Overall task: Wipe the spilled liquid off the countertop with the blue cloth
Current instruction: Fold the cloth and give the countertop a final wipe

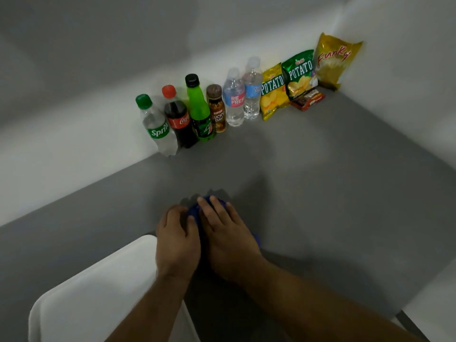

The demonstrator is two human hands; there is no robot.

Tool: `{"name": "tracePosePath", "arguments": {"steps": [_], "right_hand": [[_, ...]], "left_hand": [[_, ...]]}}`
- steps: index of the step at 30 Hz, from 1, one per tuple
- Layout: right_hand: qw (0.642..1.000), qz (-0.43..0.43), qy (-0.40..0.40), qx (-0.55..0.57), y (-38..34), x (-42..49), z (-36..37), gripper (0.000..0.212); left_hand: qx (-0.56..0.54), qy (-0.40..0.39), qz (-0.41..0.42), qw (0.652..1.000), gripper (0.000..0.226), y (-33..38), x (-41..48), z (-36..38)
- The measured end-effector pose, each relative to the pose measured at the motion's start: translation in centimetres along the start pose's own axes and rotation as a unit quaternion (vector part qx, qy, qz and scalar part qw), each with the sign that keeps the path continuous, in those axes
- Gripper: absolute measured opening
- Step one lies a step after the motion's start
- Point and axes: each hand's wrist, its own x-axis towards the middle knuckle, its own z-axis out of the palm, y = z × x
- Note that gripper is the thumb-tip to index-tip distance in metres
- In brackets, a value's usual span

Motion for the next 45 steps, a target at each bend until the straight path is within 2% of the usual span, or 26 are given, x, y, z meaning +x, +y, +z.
{"name": "tracePosePath", "arguments": {"steps": [4, 7, 13, 19, 22, 27, 31, 34, 45], "right_hand": [[0.998, -0.043, -0.02, 0.034, 2.2, 5.5, -0.1, 0.069], [0.998, -0.042, -0.013, 0.039, 4.7, 7.8, -0.7, 0.064], [0.999, 0.041, 0.017, 0.031, 13.6, 9.9, -3.9, 0.063], [0.992, 0.124, 0.037, 0.004, 24.6, 9.8, -7.7, 0.06], [0.988, 0.147, 0.056, 0.004, 29.1, 8.9, -9.3, 0.059], [0.983, 0.17, 0.061, 0.0, 33.5, 7.9, -11.1, 0.057], [0.979, 0.193, 0.07, 0.012, 36.3, 7.0, -12.1, 0.056], [0.976, 0.206, 0.065, 0.005, 38.6, 5.9, -12.8, 0.056], [0.957, 0.276, 0.09, 0.003, 43.4, 3.1, -13.9, 0.055]], "left_hand": [[-0.059, 0.024, -0.009, 0.998, 0.025, 0.8, 2.3, 1.3], [-0.053, 0.026, -0.003, 0.998, 0.03, 1.9, 3.6, 2.5], [0.097, -0.009, 0.028, 0.995, 0.044, 4.5, 5.4, 5.4], [0.193, -0.045, 0.041, 0.979, 0.052, 6.4, 6.4, 7.3], [0.203, -0.032, 0.043, 0.978, 0.051, 6.9, 6.4, 7.6], [0.229, -0.027, 0.055, 0.972, 0.067, 7.4, 6.3, 7.9], [0.245, -0.031, 0.052, 0.968, 0.064, 7.4, 6.3, 8.1], [0.256, -0.037, 0.044, 0.965, 0.055, 6.9, 6.3, 8.1], [0.275, -0.035, 0.046, 0.96, 0.053, 6.0, 6.4, 8.6]]}}
